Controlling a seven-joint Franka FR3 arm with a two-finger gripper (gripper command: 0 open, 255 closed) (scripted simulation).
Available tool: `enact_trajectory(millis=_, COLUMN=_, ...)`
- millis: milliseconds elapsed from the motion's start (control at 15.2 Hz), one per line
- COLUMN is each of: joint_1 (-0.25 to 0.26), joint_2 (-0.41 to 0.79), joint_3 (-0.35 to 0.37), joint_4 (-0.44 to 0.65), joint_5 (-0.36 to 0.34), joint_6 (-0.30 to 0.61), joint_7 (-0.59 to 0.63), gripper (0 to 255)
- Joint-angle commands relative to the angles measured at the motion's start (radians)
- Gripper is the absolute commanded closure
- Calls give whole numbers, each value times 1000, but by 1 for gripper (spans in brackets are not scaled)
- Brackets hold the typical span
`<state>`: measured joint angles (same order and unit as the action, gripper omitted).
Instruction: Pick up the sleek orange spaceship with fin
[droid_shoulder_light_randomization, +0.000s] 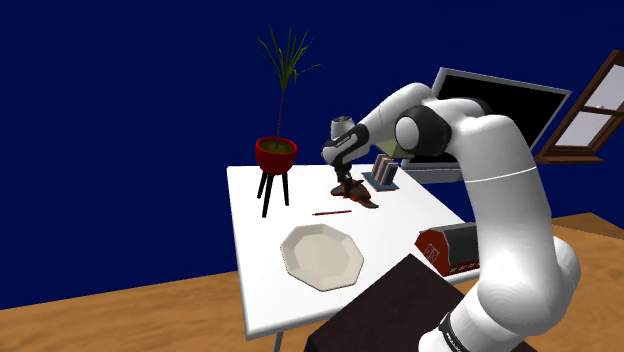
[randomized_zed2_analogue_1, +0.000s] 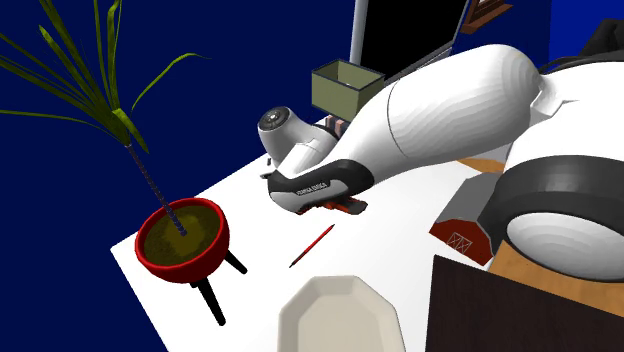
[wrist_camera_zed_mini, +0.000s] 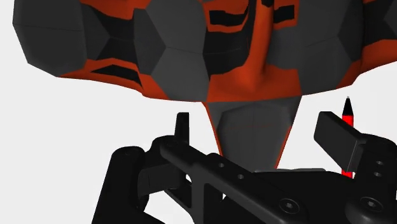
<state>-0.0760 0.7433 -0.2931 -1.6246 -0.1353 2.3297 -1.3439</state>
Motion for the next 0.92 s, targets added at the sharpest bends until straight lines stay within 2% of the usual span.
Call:
enact_trajectory(millis=0, joint_1=-3, joint_2=21, joint_3=2, joint_4=4, joint_5=2, joint_6=17, joint_7=3, gripper=0)
enact_trajectory(millis=198, joint_1=-5, joint_2=36, joint_3=4, joint_4=7, joint_5=3, joint_6=29, joint_7=5, gripper=0)
enact_trajectory(millis=264, joint_1=-5, joint_2=33, joint_3=4, joint_4=6, joint_5=3, joint_6=27, joint_7=4, gripper=255)
enact_trajectory(millis=858, joint_1=-5, joint_2=36, joint_3=4, joint_4=7, joint_5=3, joint_6=29, joint_7=5, gripper=255)
